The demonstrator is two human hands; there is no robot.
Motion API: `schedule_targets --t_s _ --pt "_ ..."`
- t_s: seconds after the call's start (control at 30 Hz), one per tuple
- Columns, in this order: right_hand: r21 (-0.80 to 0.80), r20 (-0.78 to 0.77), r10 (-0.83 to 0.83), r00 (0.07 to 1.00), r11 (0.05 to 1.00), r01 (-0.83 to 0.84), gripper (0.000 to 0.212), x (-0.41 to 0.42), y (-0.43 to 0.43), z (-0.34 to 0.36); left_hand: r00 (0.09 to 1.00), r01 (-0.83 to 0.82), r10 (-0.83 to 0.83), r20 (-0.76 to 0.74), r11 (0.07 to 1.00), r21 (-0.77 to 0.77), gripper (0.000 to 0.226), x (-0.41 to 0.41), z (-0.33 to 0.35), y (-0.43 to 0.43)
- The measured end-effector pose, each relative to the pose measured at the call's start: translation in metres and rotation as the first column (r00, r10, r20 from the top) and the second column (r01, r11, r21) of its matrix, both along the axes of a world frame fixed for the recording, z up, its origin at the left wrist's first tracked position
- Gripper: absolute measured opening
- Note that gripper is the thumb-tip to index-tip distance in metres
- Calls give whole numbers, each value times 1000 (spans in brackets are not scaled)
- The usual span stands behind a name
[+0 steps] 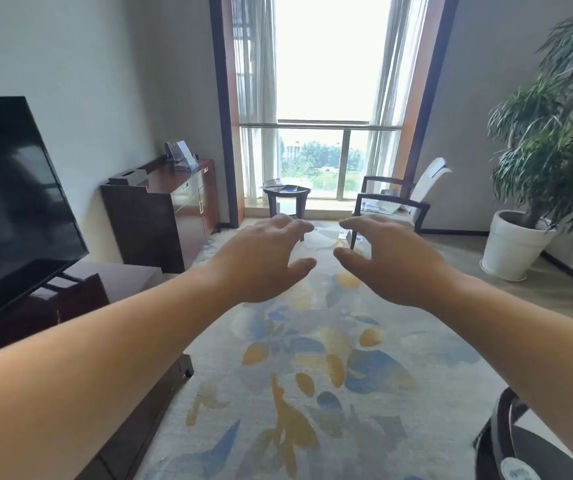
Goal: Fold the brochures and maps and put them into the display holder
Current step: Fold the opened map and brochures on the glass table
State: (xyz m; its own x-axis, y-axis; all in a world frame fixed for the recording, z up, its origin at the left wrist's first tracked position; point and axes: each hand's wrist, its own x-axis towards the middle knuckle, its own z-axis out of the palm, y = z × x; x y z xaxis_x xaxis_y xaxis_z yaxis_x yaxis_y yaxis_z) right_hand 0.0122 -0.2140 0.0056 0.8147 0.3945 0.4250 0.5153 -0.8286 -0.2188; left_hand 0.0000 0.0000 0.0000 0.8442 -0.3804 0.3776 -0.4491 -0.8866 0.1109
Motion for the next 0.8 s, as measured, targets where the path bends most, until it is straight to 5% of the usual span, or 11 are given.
schedule_targets --t_s 0.8 --pt "12 -100 12 995 1000 -11 53 455 -12 -23 985 -132 131 -109 991 -6 59 445 -19 -21"
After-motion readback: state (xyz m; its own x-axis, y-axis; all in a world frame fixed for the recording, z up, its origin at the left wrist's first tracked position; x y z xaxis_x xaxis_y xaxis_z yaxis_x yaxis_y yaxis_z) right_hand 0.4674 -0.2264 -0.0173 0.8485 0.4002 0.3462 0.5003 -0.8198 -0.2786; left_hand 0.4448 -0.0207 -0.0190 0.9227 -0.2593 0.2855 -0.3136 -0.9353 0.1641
